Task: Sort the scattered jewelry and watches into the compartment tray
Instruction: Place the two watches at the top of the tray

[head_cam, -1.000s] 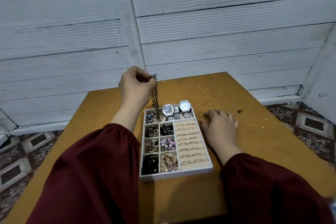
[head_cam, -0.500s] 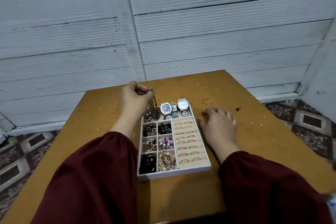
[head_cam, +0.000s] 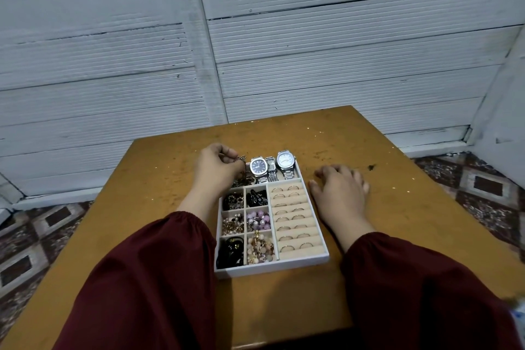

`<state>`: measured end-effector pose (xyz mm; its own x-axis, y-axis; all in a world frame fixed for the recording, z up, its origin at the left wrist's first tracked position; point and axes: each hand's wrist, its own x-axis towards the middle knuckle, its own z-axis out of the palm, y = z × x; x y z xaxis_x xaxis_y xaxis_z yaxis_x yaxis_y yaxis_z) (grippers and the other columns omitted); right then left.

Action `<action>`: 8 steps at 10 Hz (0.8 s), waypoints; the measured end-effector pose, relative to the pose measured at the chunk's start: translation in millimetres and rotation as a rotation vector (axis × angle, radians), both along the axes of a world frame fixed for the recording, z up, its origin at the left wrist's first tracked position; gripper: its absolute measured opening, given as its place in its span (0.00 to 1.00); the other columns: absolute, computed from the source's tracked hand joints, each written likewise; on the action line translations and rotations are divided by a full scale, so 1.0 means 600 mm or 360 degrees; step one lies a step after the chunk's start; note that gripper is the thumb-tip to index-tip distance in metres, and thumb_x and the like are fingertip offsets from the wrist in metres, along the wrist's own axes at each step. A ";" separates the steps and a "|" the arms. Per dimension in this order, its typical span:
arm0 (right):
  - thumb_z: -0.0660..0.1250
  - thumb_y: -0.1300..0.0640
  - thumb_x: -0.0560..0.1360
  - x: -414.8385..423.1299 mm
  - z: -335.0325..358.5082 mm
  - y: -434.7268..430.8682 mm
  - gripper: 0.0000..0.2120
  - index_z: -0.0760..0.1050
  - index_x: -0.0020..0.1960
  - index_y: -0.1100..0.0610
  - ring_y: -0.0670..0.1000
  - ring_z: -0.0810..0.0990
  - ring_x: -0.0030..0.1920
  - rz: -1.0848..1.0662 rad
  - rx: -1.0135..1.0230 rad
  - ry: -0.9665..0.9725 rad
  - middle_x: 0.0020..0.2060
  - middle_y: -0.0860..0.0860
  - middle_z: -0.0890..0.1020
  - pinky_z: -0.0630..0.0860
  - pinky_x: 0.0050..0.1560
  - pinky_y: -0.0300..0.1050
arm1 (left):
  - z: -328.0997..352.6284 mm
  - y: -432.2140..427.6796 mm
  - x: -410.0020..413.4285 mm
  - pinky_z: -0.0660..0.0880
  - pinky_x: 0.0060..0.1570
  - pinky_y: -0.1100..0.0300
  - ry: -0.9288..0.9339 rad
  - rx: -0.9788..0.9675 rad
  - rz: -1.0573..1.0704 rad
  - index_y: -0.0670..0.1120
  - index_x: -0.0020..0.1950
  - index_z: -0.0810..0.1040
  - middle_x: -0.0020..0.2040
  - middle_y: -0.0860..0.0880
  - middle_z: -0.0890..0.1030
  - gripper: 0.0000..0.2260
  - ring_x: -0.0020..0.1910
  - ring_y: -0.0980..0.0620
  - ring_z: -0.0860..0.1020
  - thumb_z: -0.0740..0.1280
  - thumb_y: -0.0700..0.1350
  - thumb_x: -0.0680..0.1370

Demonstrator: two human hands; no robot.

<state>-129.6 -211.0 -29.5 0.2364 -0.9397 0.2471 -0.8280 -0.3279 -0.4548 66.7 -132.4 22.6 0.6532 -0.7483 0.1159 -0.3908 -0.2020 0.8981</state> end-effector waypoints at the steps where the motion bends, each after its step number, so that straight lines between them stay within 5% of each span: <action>1: 0.61 0.46 0.78 0.000 0.000 0.000 0.15 0.74 0.63 0.49 0.55 0.65 0.66 -0.0003 -0.0002 -0.0003 0.64 0.50 0.73 0.58 0.66 0.52 | -0.005 0.000 0.002 0.80 0.43 0.52 -0.0169 0.0071 0.0008 0.47 0.41 0.74 0.37 0.47 0.77 0.09 0.39 0.45 0.80 0.71 0.34 0.71; 3: 0.61 0.46 0.78 0.000 0.000 0.000 0.16 0.74 0.63 0.48 0.55 0.64 0.66 -0.0005 -0.0004 -0.0005 0.64 0.50 0.73 0.57 0.66 0.52 | -0.008 0.006 0.003 0.68 0.34 0.68 -0.0584 0.0185 0.0004 0.46 0.43 0.77 0.37 0.52 0.77 0.06 0.36 0.55 0.75 0.71 0.37 0.71; 6: 0.61 0.46 0.78 0.001 0.000 0.000 0.16 0.74 0.63 0.48 0.55 0.64 0.66 -0.0003 0.0002 -0.0021 0.64 0.50 0.73 0.56 0.66 0.52 | -0.016 -0.001 0.010 0.78 0.47 0.54 -0.0885 0.0400 0.0046 0.53 0.39 0.74 0.38 0.55 0.79 0.10 0.42 0.52 0.79 0.74 0.43 0.71; 8: 0.62 0.46 0.78 0.001 0.000 0.000 0.15 0.74 0.63 0.48 0.56 0.64 0.67 -0.0007 -0.0005 -0.0020 0.64 0.51 0.73 0.57 0.66 0.51 | -0.023 -0.006 0.019 0.74 0.58 0.48 -0.1046 0.0554 0.0057 0.55 0.41 0.79 0.43 0.55 0.82 0.05 0.53 0.49 0.76 0.74 0.51 0.71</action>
